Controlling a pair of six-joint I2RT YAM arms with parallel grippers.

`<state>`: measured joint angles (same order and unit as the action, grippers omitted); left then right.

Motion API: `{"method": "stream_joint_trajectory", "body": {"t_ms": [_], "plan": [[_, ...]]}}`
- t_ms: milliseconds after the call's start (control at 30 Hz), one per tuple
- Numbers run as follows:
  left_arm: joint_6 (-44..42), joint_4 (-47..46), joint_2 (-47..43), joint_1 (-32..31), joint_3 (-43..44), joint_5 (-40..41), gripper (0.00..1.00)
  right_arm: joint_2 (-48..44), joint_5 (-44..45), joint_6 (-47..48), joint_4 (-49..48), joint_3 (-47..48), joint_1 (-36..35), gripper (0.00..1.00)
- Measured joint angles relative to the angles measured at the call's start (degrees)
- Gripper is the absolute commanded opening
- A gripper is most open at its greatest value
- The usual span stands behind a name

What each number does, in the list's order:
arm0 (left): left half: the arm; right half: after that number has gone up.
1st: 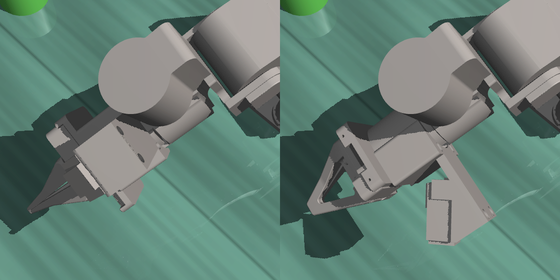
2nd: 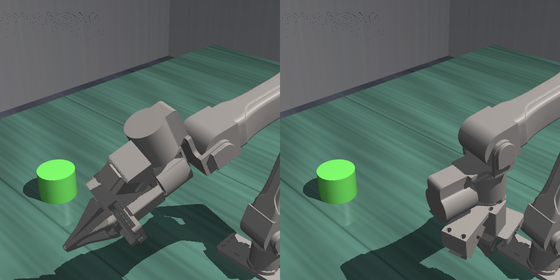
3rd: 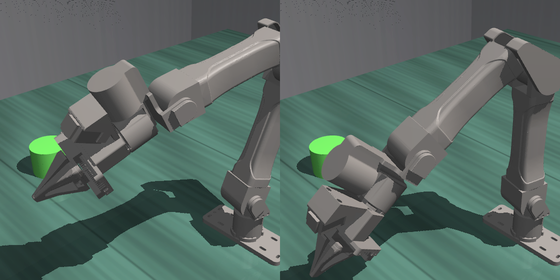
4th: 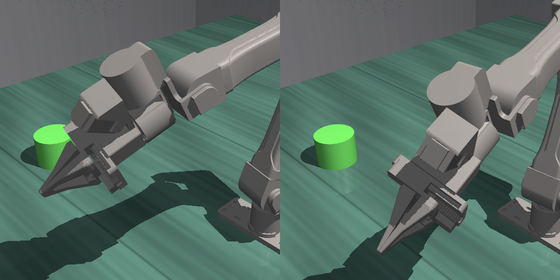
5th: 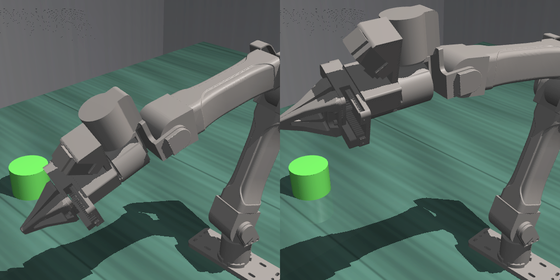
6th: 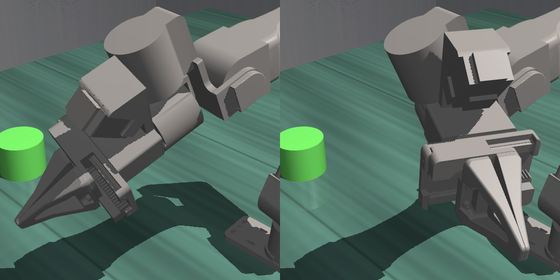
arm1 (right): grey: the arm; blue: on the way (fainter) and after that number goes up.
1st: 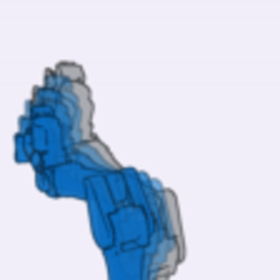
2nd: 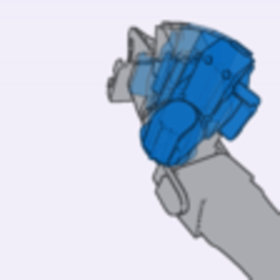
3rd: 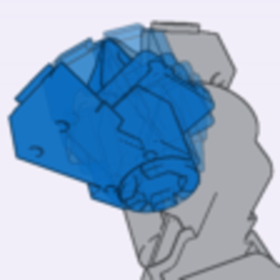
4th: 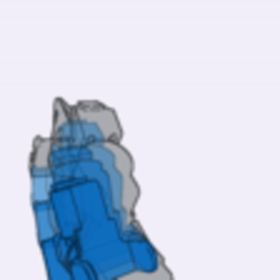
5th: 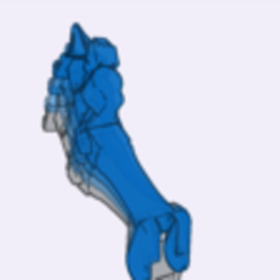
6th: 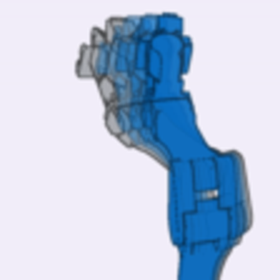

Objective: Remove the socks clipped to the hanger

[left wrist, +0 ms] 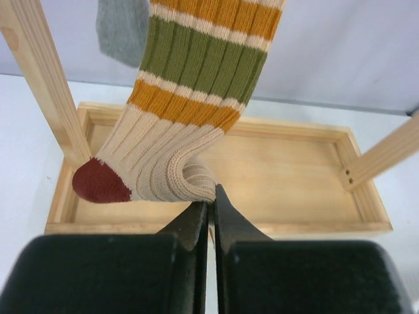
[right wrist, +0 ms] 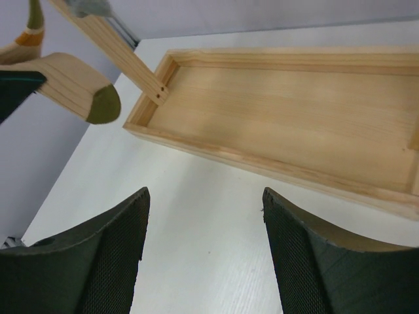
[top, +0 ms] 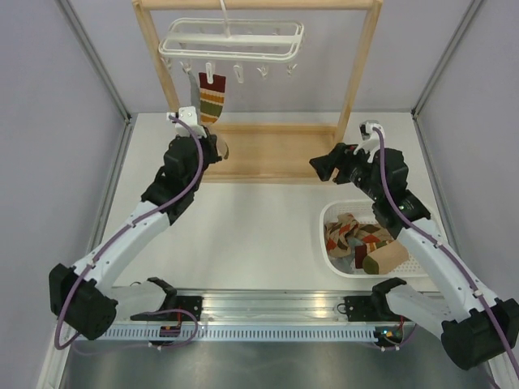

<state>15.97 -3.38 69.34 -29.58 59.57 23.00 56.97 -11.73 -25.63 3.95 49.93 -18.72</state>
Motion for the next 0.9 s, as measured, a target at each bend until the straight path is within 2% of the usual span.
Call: {"method": "stream_joint_trajectory", "body": {"t_ms": [200, 433, 900], "plan": [[0.0, 5.5, -9.4, 0.0, -4.2, -7.2, 0.02, 4.9, 6.5, 1.0, 0.4, 8.1, -11.7, 0.74], [-0.2, 8.1, -15.0, 0.0, -7.3, -14.4, 0.02, 16.2, 11.9, 2.8, 1.3, 20.0, -22.7, 0.74], [-0.7, 10.8, -16.7, 0.0, -7.8, -18.3, 0.02, 39.3, 15.6, 5.5, 1.3, 50.1, -30.5, 0.74]]}}
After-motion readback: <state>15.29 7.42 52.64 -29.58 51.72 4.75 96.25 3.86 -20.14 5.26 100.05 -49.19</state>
